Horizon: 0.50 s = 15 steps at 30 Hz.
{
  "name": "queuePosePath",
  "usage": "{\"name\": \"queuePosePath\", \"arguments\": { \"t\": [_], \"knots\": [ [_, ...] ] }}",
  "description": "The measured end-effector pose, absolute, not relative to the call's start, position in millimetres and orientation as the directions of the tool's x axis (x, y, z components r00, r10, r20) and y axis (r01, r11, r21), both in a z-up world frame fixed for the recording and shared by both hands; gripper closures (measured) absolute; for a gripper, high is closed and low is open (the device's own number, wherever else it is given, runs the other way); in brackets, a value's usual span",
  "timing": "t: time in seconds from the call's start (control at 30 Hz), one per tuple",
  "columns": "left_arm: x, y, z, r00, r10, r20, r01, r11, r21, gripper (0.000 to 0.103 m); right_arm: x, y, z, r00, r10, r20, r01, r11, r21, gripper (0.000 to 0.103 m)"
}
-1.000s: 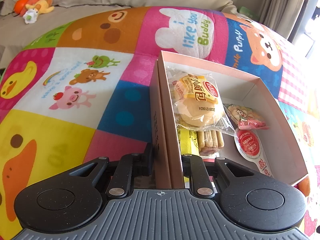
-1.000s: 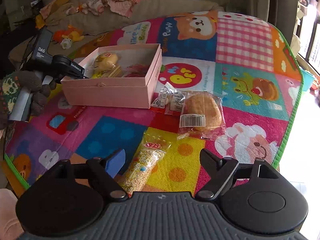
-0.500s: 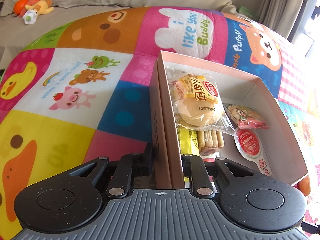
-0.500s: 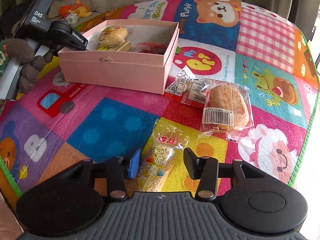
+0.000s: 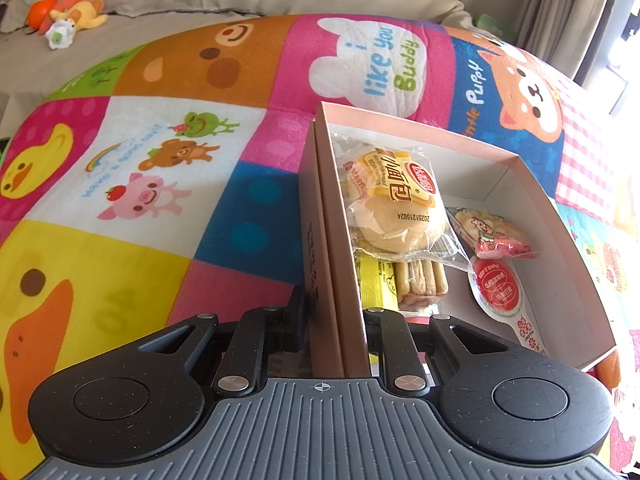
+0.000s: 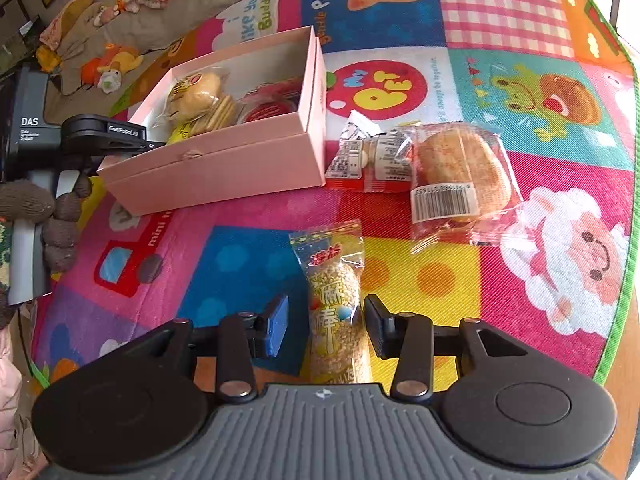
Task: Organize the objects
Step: 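Grasp the rice-cracker stick bag with the right tool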
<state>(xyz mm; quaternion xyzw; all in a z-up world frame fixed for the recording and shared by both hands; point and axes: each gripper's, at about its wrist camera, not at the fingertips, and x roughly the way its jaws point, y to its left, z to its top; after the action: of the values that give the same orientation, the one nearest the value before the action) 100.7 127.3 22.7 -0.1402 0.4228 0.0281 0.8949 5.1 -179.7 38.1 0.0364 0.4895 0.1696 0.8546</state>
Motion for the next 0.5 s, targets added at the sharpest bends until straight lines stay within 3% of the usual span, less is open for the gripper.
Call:
{"name": "queuePosePath", "arguments": {
  "t": [0.17,0.27,0.33,0.5],
  "knots": [
    [101,127,23,0.641,-0.067,-0.765,-0.170,0.959,-0.226,0.083,-2,-171,43,0.516,0.297,-0.803,-0.289,0.943,0.163,0.060],
    [101,127,23,0.641,-0.066,-0.765,-0.170,0.959,-0.225,0.083,-4,-175,47,0.575,0.241,-0.782,-0.289,0.954,0.080,0.043],
    [101,127,23,0.641,-0.066,-0.765,-0.170,0.959,-0.226,0.083,-5,-182,47,0.593,0.223,-0.774,-0.282,0.958,0.060,0.038],
    [101,127,23,0.641,-0.065,-0.765,-0.169,0.960,-0.222,0.083,-9,-190,40,0.533,0.290,-0.795,-0.287,0.946,0.153,0.037]
  ]
}}
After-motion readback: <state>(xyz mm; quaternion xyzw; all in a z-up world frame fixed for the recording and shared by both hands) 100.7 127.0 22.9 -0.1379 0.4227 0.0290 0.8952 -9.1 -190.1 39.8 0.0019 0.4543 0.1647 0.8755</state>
